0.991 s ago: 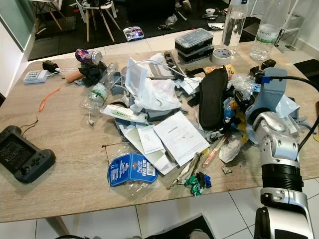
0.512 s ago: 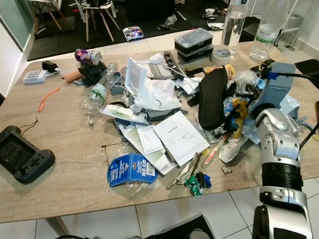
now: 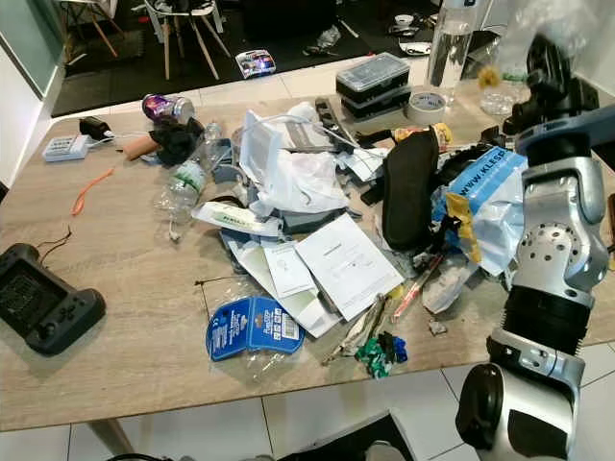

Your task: Picking trash to rubbish bin

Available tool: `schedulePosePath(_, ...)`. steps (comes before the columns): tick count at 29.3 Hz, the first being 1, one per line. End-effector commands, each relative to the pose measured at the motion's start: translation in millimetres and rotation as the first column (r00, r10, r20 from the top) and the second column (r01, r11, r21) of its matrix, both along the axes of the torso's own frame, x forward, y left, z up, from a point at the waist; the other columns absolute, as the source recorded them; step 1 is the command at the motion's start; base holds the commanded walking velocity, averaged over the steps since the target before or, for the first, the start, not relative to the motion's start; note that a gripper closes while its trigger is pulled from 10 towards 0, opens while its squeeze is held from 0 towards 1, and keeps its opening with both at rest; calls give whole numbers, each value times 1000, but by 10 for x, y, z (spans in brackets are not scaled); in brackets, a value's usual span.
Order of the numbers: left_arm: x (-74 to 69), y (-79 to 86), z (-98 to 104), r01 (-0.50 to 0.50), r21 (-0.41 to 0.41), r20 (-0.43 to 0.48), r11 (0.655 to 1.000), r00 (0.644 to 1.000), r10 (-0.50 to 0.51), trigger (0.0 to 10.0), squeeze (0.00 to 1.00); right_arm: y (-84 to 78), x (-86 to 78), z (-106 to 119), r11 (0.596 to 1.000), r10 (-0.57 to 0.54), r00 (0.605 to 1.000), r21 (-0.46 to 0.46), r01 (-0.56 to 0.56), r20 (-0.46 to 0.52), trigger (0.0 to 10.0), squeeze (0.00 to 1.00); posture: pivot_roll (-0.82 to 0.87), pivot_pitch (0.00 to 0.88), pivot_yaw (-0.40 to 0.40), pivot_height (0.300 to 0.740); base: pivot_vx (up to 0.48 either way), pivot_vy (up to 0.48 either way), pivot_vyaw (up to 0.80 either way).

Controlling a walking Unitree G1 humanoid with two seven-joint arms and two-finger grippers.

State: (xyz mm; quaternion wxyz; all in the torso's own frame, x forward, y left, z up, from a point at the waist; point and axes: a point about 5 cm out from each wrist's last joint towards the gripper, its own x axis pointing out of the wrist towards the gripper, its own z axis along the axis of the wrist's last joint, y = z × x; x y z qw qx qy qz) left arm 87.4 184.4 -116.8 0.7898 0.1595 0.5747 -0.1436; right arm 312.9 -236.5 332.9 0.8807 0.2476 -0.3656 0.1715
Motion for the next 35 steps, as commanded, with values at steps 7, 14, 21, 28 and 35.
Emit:
schedulePosePath(7, -2, -61, -5, -3, -28, 1, 1000, 1000, 3, 10000, 0, 647, -196, -285, 896, 373, 927, -247, -369, -34, 10000, 0, -81, 102, 49, 740, 0, 0, 0)
schedulePosePath(14, -1, -45, -5, 14, -9, -5, 1000, 1000, -14, 10000, 0, 706, -169, -365, 888, 396, 916, -227, -400, -66, 10000, 0, -72, 100, 51, 740, -217, 0, 0)
schedulePosePath(21, 1, -32, -5, 14, 3, -7, 1000, 1000, -14, 10000, 0, 772, -158, -507, 866, 404, 903, -255, -429, -145, 10000, 0, -67, 102, 54, 740, -373, 0, 0)
schedulePosePath(28, 7, -30, -3, 15, 3, -6, 1000, 1000, -15, 10000, 0, 899, -114, -688, 831, 384, 891, -330, -448, -242, 10000, 0, -65, 103, 52, 740, -376, 0, 0)
schedulePosePath(35, 8, -29, -3, 16, 4, -5, 1000, 1000, -16, 10000, 0, 874, 8, -981, 821, 259, 883, -393, -415, -391, 10000, 0, -65, 103, 52, 740, -378, 0, 0)
